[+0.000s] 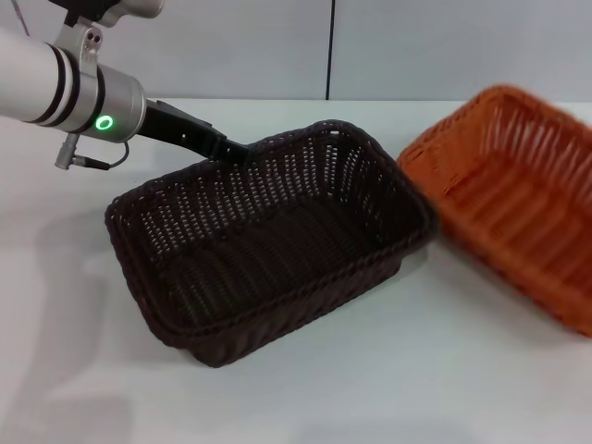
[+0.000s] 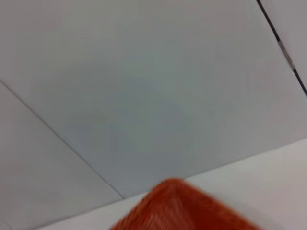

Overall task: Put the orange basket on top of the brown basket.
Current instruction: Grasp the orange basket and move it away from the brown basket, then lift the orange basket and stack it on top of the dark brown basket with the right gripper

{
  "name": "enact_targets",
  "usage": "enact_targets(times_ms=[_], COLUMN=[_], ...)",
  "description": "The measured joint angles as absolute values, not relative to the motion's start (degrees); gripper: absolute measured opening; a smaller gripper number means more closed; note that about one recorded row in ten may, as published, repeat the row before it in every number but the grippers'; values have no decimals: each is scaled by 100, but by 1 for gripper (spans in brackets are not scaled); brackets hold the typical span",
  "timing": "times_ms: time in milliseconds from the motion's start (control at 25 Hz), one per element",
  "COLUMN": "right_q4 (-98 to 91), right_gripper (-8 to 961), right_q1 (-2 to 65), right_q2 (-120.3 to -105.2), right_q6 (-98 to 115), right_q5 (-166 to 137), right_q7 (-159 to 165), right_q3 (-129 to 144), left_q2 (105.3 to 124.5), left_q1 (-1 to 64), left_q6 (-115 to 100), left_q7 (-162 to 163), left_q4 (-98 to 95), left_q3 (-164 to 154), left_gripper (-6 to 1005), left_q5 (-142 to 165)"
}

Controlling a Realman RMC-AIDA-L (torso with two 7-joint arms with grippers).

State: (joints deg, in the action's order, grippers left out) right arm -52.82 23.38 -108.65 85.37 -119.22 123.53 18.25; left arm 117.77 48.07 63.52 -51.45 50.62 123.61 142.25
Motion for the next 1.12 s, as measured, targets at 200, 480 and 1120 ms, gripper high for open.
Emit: enact_targets(times_ms=[200, 480, 1120], right_q4=[-5170, -5516, -5457], right_gripper=[58, 18, 402], right_q1=[2413, 2198, 2429], right_q2=[-10814, -10806, -10588], right_q6=[8141, 8149, 8688], right_q5=[-12673, -12683, -13889], right_q7=[12417, 12478, 13018], right_q3=[1832, 1238, 1197], left_q2=[11777, 11772, 11770], left_q1=[4792, 4864, 5134], left_q6=[6352, 6291, 6127], left_q7=[-5113, -5110, -5158], left_q4=[5062, 4994, 4685], left_q3=[12364, 12366, 12313], left_gripper=[862, 862, 861], left_q5=[14226, 14230, 14260])
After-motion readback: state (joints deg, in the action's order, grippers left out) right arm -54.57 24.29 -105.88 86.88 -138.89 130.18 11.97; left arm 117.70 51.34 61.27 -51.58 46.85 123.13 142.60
